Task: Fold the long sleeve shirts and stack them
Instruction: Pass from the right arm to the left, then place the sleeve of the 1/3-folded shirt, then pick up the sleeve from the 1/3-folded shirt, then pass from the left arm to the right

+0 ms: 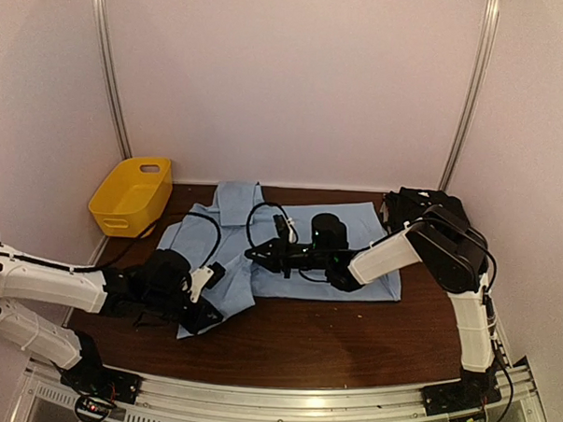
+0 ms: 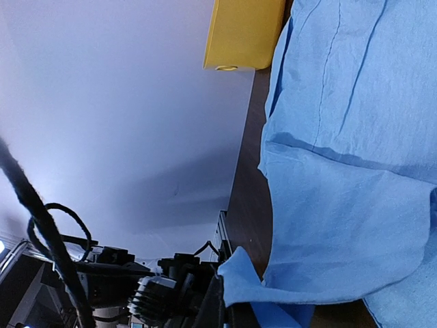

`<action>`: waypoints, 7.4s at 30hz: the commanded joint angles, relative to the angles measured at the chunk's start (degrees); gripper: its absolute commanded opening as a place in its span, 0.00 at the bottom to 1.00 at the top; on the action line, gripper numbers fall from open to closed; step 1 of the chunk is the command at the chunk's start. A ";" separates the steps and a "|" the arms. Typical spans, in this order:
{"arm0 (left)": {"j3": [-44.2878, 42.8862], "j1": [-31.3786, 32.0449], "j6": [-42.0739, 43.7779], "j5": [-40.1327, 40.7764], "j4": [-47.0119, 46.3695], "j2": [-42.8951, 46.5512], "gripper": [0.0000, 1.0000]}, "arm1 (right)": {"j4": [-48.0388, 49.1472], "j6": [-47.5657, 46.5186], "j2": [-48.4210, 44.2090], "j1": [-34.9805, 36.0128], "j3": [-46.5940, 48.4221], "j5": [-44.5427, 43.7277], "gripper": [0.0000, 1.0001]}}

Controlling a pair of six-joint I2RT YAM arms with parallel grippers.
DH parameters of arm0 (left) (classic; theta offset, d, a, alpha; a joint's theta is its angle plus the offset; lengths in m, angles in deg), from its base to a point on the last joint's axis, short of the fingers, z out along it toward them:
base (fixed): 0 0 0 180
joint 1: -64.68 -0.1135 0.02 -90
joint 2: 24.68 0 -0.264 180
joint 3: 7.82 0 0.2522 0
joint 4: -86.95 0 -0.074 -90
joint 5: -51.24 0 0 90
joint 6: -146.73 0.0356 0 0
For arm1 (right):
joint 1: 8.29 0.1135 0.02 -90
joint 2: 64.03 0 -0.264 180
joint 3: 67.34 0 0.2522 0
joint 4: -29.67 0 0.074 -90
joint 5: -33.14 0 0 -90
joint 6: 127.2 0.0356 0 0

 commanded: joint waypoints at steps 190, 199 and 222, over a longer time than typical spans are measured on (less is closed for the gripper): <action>-41.62 -37.40 -34.29 -38.98 -38.60 -30.80 0.00 | -11.96 -22.20 -12.56 -3.24 -18.80 -2.12 0.66; -45.45 -37.40 -35.10 -44.80 -42.20 -33.69 0.00 | -12.69 -23.27 -13.75 -3.33 -18.85 -2.43 0.67; -70.43 -37.36 10.51 -57.10 15.36 -41.14 0.00 | -42.08 -50.93 -28.94 -2.71 1.47 -15.52 0.85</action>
